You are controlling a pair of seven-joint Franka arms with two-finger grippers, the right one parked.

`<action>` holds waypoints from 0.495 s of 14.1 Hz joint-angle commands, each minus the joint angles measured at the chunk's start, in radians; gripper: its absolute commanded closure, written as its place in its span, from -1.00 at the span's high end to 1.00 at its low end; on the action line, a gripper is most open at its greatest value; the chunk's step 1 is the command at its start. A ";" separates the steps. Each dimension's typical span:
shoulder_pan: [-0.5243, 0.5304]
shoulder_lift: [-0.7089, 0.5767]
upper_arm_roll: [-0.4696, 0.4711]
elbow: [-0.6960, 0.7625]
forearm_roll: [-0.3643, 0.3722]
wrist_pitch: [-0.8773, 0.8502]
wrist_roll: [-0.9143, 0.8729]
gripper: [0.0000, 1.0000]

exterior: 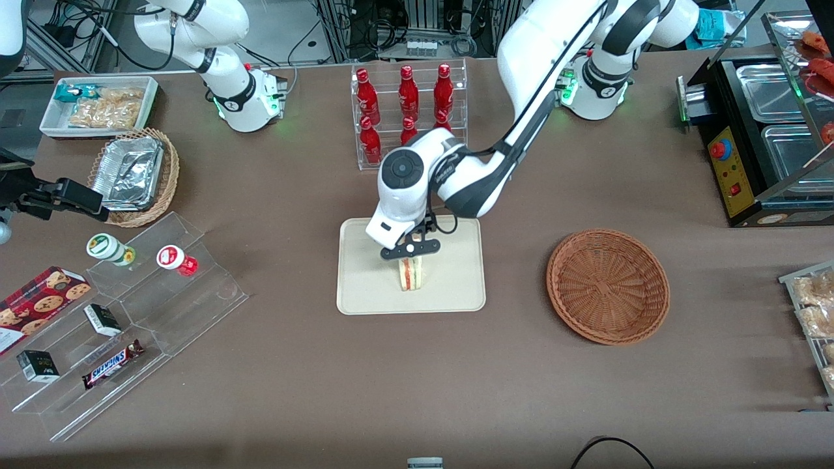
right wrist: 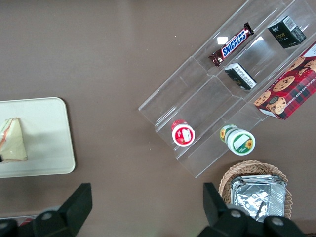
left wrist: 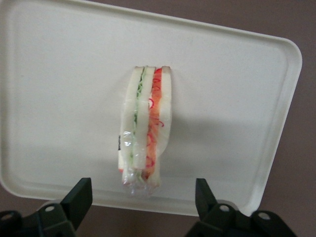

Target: Place sandwich from basket to tray

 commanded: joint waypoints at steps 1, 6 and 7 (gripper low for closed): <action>-0.007 -0.109 0.050 -0.024 0.051 -0.154 -0.020 1.00; 0.133 -0.253 0.073 -0.217 0.058 -0.192 0.097 1.00; 0.180 -0.296 0.073 -0.280 0.058 -0.165 0.160 1.00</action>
